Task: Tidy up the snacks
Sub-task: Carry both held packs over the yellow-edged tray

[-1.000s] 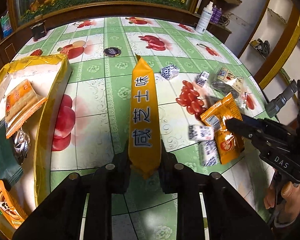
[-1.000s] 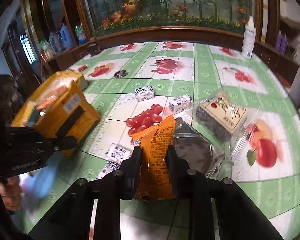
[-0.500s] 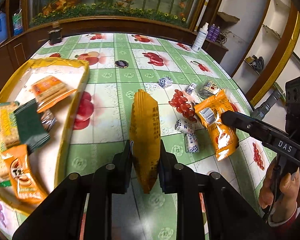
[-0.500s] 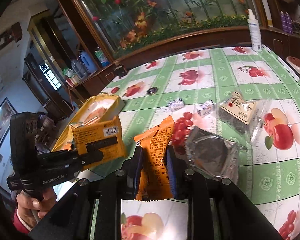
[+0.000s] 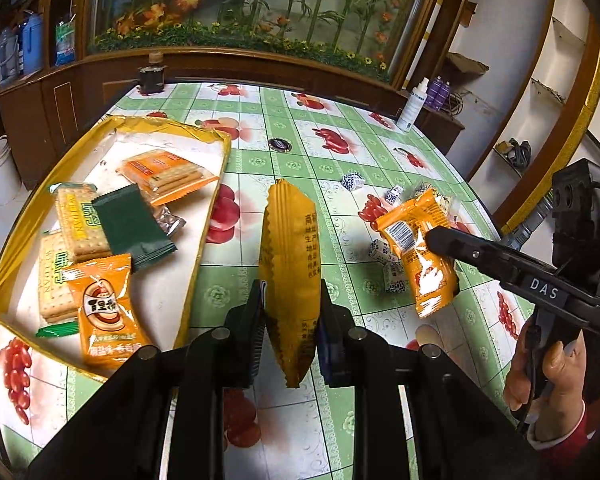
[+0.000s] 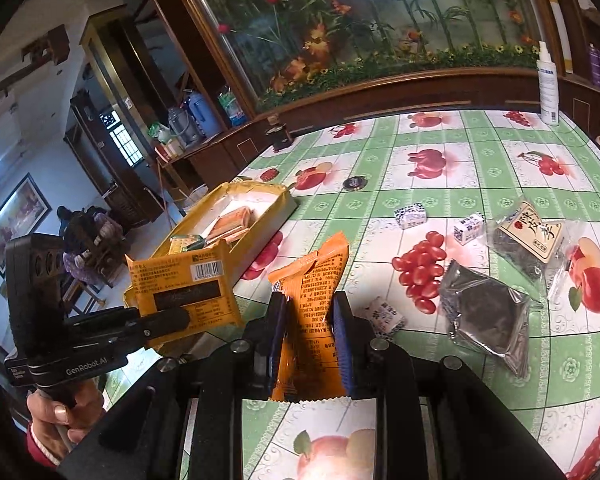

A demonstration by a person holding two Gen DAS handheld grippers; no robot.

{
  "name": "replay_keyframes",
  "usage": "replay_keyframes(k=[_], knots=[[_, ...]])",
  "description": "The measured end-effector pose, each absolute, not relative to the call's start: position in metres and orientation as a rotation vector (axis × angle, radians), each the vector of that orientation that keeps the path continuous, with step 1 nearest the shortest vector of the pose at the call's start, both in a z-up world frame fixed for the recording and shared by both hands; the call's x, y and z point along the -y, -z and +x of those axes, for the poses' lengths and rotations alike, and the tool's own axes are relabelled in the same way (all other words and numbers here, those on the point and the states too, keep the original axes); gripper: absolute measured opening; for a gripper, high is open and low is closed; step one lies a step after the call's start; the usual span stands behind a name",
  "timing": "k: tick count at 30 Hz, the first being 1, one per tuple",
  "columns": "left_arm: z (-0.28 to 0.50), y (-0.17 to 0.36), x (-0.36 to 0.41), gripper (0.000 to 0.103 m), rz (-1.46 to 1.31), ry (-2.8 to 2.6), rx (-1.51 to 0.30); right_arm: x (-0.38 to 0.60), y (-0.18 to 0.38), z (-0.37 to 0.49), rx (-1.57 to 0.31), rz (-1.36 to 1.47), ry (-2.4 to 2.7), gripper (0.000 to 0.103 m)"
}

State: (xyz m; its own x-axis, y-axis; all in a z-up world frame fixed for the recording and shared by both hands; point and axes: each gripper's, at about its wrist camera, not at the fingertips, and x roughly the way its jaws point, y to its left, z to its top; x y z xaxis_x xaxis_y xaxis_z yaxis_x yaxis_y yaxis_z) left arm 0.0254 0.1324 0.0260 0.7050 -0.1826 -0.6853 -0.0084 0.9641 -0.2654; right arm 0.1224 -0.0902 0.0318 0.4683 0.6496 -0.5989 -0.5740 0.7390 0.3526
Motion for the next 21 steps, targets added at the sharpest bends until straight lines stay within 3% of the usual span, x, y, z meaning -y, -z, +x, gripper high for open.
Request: replay_keyframes(k=[21], knots=[[-0.013, -0.032, -0.218, 0.019, -0.339, -0.092, -0.718, -0.018, -0.046, 0.123, -0.77, 0.084, -0.951, 0.024]])
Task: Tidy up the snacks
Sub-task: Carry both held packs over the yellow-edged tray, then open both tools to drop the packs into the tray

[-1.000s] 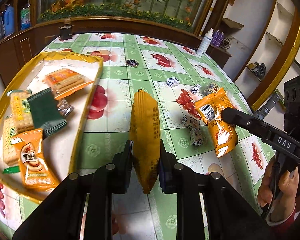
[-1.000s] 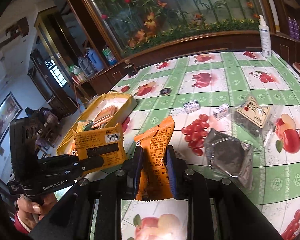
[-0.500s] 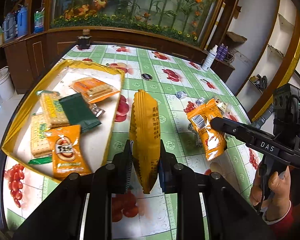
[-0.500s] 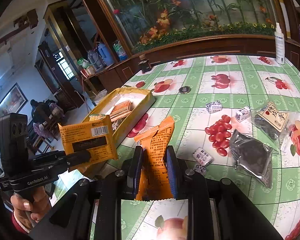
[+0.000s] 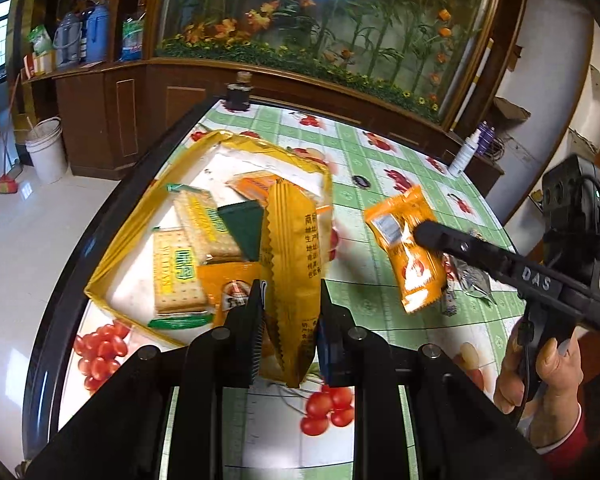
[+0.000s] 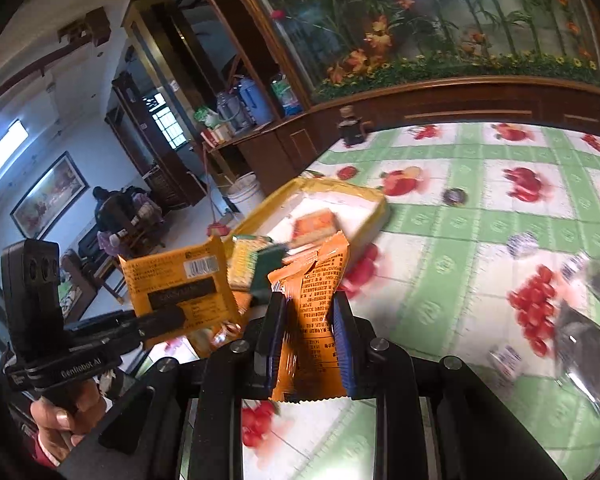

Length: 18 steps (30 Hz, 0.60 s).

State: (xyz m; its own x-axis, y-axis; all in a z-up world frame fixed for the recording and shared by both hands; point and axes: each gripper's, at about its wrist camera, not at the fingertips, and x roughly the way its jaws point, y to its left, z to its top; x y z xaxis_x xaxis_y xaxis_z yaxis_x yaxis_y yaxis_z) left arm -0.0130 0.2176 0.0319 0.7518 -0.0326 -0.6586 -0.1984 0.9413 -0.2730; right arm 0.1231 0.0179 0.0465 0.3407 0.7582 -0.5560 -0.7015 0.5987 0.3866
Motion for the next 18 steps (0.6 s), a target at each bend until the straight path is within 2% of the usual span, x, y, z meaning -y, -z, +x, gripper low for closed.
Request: replay_keyframes(k=[16, 18], knots=[[0.016, -0.005, -0.25, 0.02, -0.342, -0.197, -0.773, -0.146, -0.008, 0.209, -0.866, 0.125, -0.964, 0.024], [0.017, -0.004, -0.249, 0.024, -0.318, -0.243, -0.785, -0.154, -0.001, 0.215, -0.889, 0.123, -0.961, 0.029]])
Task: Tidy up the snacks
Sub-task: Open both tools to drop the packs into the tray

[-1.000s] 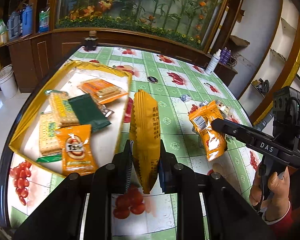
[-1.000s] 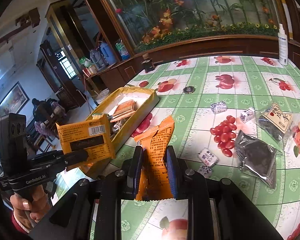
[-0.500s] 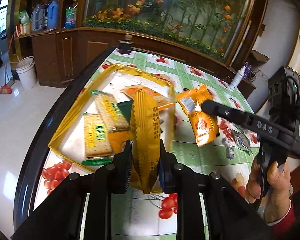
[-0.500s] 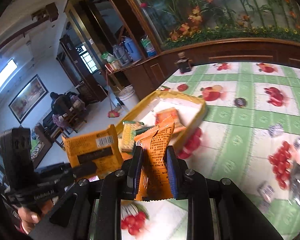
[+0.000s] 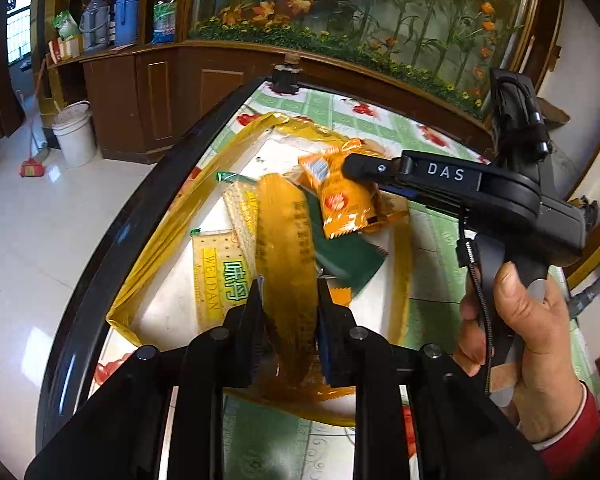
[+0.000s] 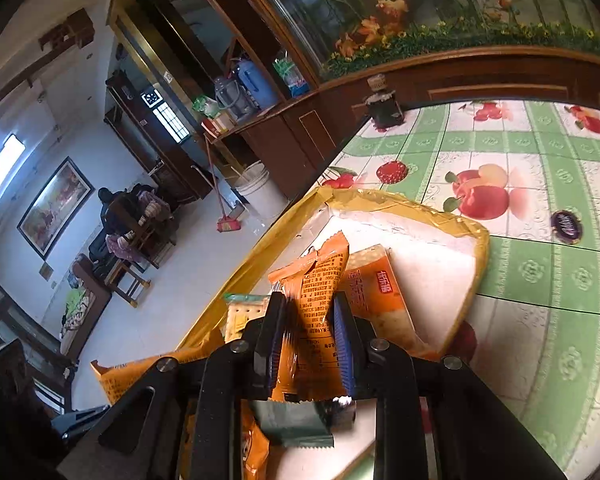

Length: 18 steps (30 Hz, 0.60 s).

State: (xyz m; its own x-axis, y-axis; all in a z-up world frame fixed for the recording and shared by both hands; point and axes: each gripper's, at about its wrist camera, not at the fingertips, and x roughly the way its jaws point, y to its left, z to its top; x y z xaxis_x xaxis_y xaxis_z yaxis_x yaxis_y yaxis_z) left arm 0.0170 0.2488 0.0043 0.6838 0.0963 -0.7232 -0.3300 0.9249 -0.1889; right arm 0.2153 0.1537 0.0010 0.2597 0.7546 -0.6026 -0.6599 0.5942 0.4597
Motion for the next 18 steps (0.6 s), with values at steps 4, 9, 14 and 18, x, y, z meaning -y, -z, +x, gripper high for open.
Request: replay_keyframes(k=[4, 9, 14, 18], knots=[[0.006, -0.011, -0.242, 0.066, -0.245, -0.372, -0.738, -0.141, 0.002, 0.215, -0.887, 0.139, -0.944, 0.047], [-0.003, -0.025, -0.233, 0.071, -0.25, -0.371, -0.682, -0.085, -0.008, 0.199, -0.839, 0.189, -0.908, 0.063], [0.005, -0.03, -0.199, 0.073, -0.185, -0.323, -0.685, -0.027, -0.011, 0.183, -0.829, 0.227, -0.847, 0.063], [0.008, -0.031, -0.168, 0.074, -0.145, -0.284, -0.704, 0.011, -0.014, 0.171, -0.813, 0.222, -0.808, 0.063]])
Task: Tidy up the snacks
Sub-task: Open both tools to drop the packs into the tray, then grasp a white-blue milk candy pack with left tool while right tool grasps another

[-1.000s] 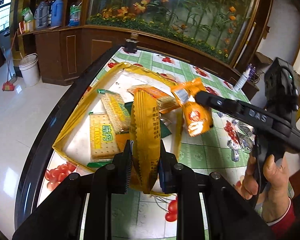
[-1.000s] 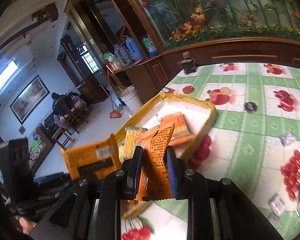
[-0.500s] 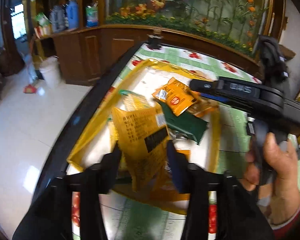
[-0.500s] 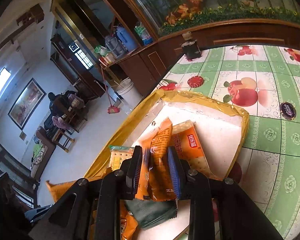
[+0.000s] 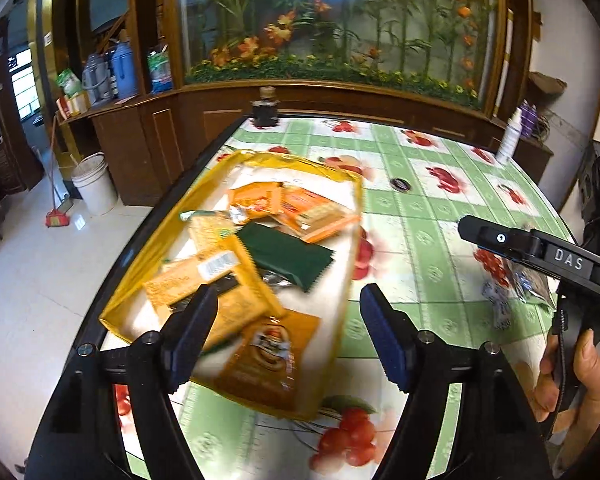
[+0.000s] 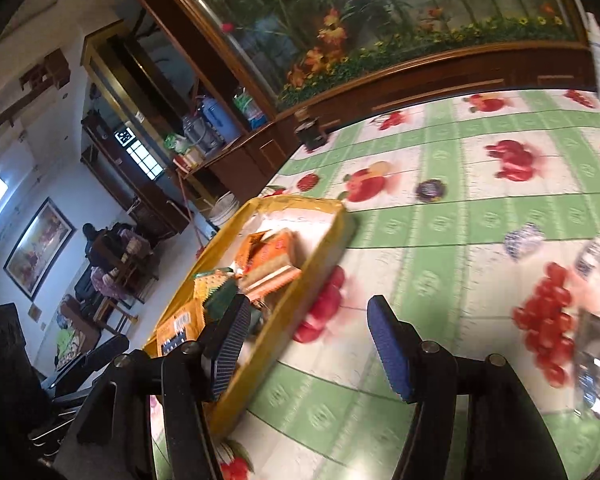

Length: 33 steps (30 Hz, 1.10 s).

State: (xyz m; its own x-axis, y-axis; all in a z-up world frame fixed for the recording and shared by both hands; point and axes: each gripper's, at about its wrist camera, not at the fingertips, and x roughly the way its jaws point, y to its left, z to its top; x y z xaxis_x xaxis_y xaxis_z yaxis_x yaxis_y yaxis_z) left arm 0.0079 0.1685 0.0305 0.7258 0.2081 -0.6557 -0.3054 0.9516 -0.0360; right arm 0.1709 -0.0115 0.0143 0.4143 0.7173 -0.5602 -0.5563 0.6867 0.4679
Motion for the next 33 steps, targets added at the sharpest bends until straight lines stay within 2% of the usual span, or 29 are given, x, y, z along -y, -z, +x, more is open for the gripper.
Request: replay_keyframes(k=[12, 25, 27, 29, 30, 33], knots=[[0.03, -0.017, -0.089, 0.074, -0.076, -0.143, -0.777, 0.124, -0.004, 0.148, -0.792, 0.124, -0.6, 0.067], [0.032, -0.004, -0.08, 0.074, -0.074, -0.146, -0.842, 0.074, 0.022, 0.164, -0.846, -0.097, -0.666, 0.061], [0.033, -0.001, -0.079, 0.074, -0.077, -0.143, -0.856, 0.064, 0.031, 0.169, -0.865, -0.159, -0.655, 0.056], [0.036, 0.001, -0.076, 0.074, -0.074, -0.142, -0.864, 0.059, 0.036, 0.169, -0.859, -0.211, -0.634, 0.03], [0.038, 0.002, -0.073, 0.074, -0.07, -0.138, -0.87, 0.06, 0.036, 0.169, -0.861, -0.215, -0.633, 0.021], [0.048, 0.003, -0.059, 0.074, -0.052, -0.106, -0.884, 0.076, 0.028, 0.166, -0.853, -0.138, -0.653, 0.02]])
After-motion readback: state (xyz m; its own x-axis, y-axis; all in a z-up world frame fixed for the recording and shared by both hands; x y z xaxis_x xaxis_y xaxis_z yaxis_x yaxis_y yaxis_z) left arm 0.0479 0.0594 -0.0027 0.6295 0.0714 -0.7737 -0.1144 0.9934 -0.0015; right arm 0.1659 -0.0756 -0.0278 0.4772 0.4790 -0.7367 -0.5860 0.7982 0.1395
